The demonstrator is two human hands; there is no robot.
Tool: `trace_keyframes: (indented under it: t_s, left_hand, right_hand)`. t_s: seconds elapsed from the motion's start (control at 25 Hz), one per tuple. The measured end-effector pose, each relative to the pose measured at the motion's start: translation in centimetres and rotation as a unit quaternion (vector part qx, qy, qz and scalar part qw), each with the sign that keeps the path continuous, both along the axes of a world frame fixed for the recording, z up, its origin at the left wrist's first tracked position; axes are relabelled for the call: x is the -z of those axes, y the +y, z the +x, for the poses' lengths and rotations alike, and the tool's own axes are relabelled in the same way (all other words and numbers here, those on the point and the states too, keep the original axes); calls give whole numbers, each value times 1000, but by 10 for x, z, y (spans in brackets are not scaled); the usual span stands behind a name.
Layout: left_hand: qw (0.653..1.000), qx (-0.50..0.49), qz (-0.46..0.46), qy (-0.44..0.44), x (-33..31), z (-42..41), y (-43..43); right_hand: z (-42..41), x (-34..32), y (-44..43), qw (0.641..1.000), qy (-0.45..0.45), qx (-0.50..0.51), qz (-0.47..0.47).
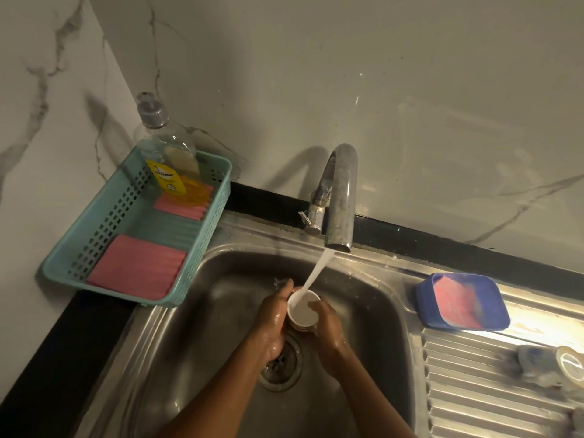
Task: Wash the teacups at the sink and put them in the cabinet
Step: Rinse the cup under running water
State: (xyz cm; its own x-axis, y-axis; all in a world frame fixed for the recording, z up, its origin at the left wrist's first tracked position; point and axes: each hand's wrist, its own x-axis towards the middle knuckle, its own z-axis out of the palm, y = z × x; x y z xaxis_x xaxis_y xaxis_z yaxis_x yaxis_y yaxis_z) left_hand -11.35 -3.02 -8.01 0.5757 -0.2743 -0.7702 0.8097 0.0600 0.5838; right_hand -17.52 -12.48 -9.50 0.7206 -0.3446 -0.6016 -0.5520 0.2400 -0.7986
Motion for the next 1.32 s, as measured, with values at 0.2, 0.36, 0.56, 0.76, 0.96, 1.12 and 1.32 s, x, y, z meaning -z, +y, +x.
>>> trace_keyframes:
  t_s: [0.2,0.36,0.56,0.76,0.96,1.12,1.32]
  left_hand:
    - [994,-11,104,-10,2,8,-3]
    - [1000,-14,24,11,-2,11,8]
    - [998,-43,-8,33,8,3,20]
    - [998,-28,58,30,19,-3,29]
    - [997,-25,76,7,19,-6,32]
    - [999,-36,21,-11,19,-5,26]
    - [984,-57,66,-156,9,-2,2]
  right_hand:
    - [-6,-3,16,991,-64,-79,-88]
    - [2,-7,9,959,-88,-147,-225]
    - [12,3,7,897,-59,-164,-406]
    - [9,15,25,905,7,-171,-388]
    - [21,23,20,903,18,-195,-382]
    - [32,11,10,965,46,-130,-222]
    - [18,-15,30,977,42,6,-208]
